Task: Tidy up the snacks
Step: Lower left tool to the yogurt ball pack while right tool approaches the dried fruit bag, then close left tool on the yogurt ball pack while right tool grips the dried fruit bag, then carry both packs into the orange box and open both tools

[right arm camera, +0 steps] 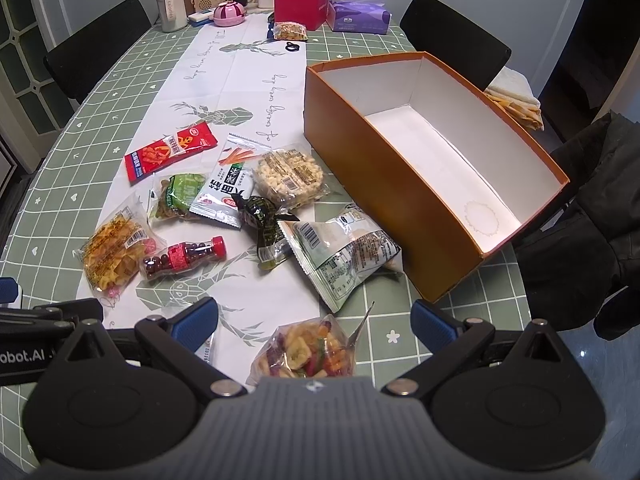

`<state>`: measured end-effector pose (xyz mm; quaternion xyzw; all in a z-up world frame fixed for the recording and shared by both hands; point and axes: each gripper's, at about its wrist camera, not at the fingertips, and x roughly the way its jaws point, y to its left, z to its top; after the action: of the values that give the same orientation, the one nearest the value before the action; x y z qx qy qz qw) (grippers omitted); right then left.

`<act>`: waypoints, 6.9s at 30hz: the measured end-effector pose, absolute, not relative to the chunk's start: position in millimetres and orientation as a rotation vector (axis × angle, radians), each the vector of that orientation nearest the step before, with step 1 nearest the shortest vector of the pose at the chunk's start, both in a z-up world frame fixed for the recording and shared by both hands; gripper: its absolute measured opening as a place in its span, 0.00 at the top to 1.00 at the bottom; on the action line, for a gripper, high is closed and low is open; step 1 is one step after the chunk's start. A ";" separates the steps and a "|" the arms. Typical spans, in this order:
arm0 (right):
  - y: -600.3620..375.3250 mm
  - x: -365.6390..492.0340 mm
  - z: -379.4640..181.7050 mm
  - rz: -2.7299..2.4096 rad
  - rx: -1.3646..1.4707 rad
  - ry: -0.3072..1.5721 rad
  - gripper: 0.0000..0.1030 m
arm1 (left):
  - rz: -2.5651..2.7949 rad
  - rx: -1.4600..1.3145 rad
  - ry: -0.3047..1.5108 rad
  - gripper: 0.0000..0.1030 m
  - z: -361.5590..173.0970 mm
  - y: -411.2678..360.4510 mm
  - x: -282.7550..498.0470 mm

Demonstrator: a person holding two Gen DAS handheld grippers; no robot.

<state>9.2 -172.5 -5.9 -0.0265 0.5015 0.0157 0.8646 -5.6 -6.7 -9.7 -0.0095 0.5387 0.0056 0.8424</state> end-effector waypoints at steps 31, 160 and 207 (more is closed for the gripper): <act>-230.6 3.1 -36.5 0.138 0.170 1.126 0.03 | -0.070 -0.111 1.252 0.00 -51.5 3.8 -8.7; -251.3 44.2 -37.7 0.196 0.297 1.186 0.32 | -0.268 0.106 1.053 0.35 -29.6 -44.0 50.0; -415.7 191.6 -25.2 -0.007 0.243 1.092 0.32 | -0.638 0.441 0.952 0.34 -44.5 -264.6 167.9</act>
<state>191.6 -415.7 -25.2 0.1154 0.5181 -0.0031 0.8475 167.9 -264.6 -44.5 0.2068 0.4468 -0.2992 0.8173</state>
